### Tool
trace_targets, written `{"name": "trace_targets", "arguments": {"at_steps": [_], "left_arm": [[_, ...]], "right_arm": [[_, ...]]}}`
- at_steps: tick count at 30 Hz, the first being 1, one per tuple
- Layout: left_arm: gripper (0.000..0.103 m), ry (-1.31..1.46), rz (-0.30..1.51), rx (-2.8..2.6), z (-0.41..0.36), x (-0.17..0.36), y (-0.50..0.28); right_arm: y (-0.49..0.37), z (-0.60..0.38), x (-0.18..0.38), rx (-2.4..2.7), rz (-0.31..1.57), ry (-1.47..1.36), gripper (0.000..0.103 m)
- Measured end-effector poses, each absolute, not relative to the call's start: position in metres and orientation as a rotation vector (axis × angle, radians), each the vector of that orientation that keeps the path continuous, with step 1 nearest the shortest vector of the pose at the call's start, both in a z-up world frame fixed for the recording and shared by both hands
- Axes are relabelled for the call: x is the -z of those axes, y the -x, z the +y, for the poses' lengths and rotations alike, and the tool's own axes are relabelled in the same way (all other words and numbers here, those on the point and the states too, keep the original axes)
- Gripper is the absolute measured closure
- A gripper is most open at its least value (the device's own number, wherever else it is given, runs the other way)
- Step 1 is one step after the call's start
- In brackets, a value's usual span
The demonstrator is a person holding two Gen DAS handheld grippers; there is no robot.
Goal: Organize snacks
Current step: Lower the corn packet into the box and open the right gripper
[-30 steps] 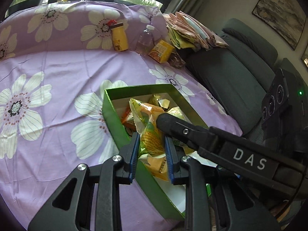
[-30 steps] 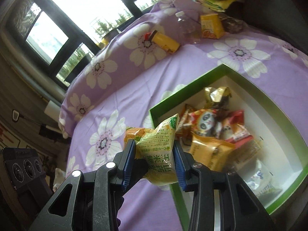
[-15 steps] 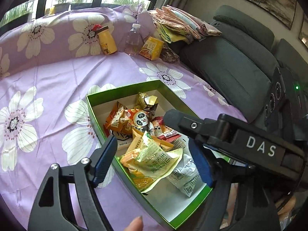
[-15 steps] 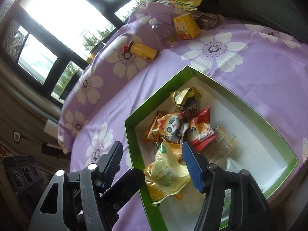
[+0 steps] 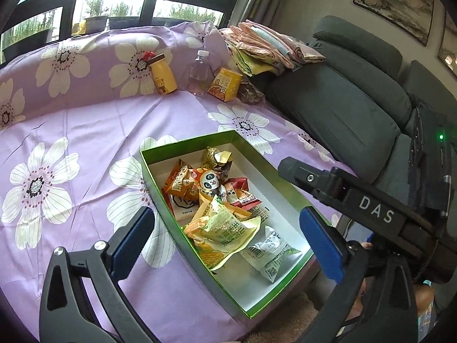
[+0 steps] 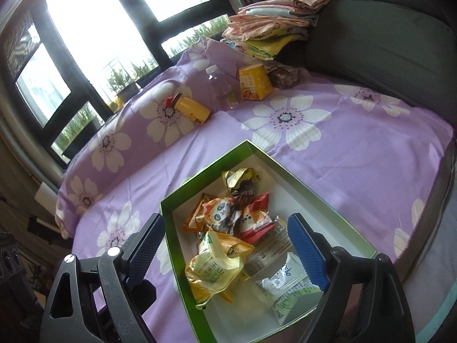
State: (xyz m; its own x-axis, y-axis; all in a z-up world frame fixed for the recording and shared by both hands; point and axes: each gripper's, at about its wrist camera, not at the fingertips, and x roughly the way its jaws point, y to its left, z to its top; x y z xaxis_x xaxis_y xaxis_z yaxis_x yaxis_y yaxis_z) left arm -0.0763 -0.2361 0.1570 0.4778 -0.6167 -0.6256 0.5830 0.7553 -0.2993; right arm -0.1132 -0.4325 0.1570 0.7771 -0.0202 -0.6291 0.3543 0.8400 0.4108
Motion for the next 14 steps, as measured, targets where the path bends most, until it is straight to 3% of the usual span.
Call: {"name": "trace_targets", "arguments": {"at_steps": [14], "left_arm": [[0.001, 0.081, 0.776, 0.701, -0.212, -0.161, 0.08]], "right_arm": [[0.111, -0.417, -0.161, 0.263, 0.667, -0.464, 0.015]]}}
